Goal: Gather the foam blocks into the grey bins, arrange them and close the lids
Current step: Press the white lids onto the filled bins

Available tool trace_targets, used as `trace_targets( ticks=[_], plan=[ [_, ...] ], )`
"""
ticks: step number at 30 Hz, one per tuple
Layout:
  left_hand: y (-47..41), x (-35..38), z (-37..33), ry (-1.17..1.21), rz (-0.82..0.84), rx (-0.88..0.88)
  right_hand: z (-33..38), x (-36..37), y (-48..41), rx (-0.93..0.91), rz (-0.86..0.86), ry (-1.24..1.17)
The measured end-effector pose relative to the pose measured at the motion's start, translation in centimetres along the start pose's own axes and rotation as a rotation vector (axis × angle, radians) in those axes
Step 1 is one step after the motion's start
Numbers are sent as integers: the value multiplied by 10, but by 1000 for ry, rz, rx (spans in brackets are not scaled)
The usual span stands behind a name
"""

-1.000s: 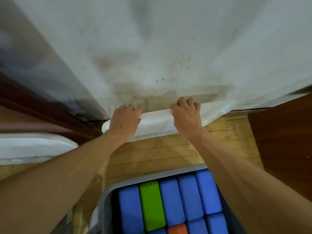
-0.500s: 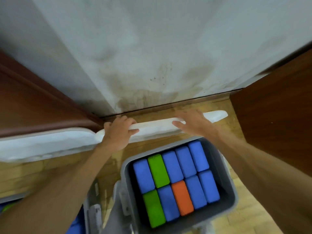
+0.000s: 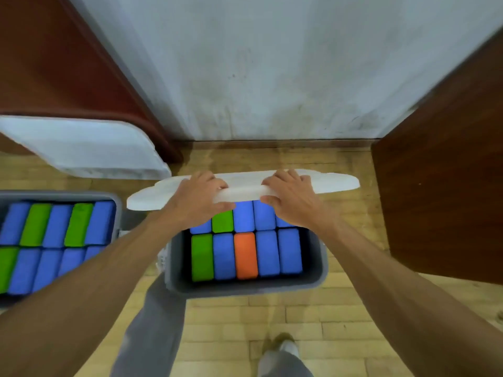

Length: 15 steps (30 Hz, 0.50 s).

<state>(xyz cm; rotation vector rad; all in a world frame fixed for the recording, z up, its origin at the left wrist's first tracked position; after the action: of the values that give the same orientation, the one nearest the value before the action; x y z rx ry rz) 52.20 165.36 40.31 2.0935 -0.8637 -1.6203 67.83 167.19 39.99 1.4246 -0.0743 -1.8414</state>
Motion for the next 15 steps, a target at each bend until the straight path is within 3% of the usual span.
trace_targets(
  ticks=[6,15],
  plan=[
    [62,65,-42,-11,101,51,23,54,78,-230,59,142],
    [36,216,-21,-15,17,189,13,195,64,-259,80,324]
  ],
)
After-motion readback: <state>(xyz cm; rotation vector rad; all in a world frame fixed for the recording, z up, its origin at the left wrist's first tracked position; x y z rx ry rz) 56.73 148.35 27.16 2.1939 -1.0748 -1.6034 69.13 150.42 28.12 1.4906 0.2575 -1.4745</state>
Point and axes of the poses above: each hand's wrist, its own y-axis away from the middle knuckle, its own x-axis out of the palm, z = x × y, the point moved 10 cm from there along -y, towards the middle knuckle, and after that the axes turned 15 degrees about z, right-handed, at the moved point
